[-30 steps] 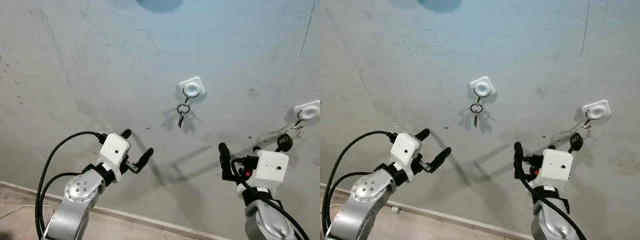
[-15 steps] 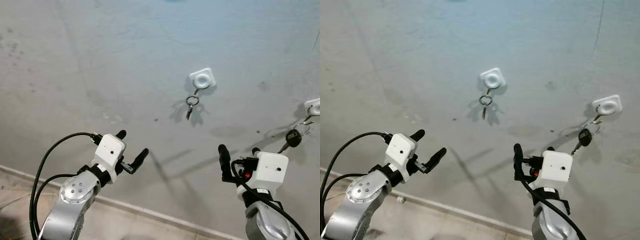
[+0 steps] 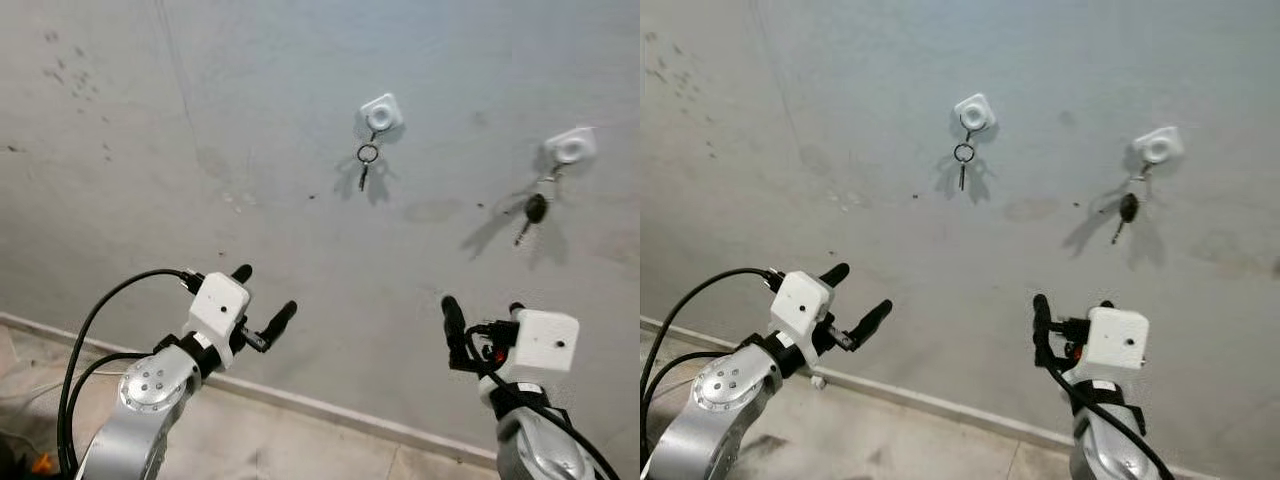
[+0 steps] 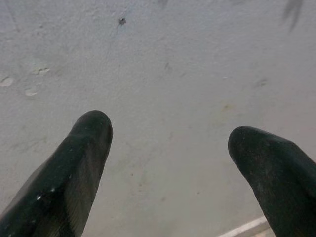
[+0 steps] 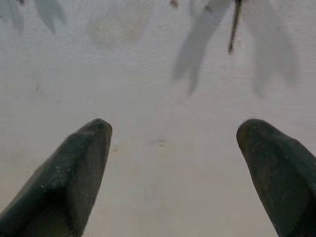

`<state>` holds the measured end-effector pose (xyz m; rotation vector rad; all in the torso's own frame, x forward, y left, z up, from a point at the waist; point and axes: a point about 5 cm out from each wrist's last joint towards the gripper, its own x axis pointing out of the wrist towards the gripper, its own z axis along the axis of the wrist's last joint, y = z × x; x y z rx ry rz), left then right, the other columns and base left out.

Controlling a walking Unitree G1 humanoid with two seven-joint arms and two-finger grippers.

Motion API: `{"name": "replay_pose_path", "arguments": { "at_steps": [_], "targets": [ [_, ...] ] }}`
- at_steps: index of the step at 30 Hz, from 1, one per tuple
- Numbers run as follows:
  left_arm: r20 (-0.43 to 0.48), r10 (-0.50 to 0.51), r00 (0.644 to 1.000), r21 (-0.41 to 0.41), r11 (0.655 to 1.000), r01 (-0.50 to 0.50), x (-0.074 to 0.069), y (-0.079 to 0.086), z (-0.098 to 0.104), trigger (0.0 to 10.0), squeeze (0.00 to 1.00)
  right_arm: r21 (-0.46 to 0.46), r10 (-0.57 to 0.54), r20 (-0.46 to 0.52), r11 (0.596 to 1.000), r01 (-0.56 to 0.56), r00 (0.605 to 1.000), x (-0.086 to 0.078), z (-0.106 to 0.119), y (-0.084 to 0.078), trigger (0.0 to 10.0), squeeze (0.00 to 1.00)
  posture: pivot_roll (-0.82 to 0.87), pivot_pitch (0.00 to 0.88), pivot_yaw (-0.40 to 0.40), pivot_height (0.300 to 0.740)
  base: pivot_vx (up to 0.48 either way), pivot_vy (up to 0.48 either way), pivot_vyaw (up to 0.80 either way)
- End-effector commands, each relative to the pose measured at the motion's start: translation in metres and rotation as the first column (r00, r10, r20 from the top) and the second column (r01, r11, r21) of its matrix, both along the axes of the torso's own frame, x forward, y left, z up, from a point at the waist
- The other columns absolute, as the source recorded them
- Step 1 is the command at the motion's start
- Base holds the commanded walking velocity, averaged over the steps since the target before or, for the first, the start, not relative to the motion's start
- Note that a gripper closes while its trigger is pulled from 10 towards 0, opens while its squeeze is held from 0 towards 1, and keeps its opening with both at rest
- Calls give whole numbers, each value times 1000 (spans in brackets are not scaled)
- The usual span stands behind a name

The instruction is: Hang keys on a hook

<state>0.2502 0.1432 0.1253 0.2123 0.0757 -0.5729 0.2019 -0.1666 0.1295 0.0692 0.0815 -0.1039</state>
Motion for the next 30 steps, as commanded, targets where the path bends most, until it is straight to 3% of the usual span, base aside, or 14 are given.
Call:
{"name": "replay_pose_path", "arguments": {
  "at_steps": [1,10,19,30],
  "targets": [
    [8,7,1000,7,1000,-7,0,2,3,10000,0,4,7,14,1000,-7,1000,1,3,2,10000,0,109,0,-31,740,-330,0,0],
    [9,3,1000,3,1000,-3,1,1,3,10000,0,2,-6,16,1000,6,1000,1,4,-1,10000,0,105,0,-32,740,-329,0,0],
    [3,73,997,-24,997,-73,3,7,2,10000,0,2,-34,7,999,34,999,1,3,-6,10000,0,96,0,-38,740,-304,0,0],
    [4,72,997,-37,997,-72,4,3,2,10000,0,3,-28,6,1000,28,1000,3,3,-5,10000,0,87,0,-37,740,-299,0,-606]
  ]
}}
